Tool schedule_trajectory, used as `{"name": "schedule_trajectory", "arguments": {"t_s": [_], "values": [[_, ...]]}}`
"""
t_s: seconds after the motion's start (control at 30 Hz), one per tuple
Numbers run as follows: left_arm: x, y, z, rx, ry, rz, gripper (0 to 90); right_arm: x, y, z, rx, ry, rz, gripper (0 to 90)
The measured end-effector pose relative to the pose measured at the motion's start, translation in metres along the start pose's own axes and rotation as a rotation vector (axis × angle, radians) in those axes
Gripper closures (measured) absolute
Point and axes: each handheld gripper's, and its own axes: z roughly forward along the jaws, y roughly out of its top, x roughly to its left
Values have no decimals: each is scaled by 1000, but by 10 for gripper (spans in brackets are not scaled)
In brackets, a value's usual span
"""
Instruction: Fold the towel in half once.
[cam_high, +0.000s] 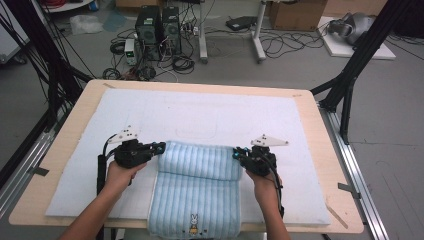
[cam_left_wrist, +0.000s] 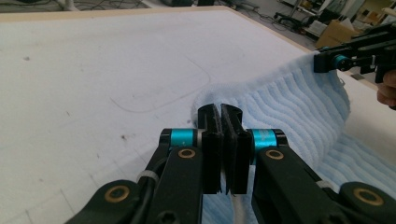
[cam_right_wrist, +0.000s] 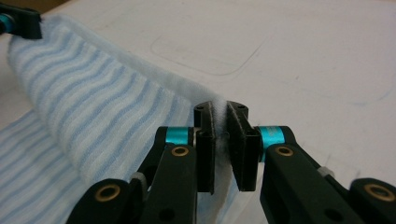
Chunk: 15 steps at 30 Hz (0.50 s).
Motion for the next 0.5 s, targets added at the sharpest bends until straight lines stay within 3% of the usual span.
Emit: {"name": "schedule_trajectory", "arguments": {"t_s": [0.23,0.5], "values": [[-12,-18,-10,38,-23,26,864,11,-22,-11,24,62,-13,817],[-18,-37,-19,68,-47,3,861,15,-30,-19,57,102,-3,815]]}}
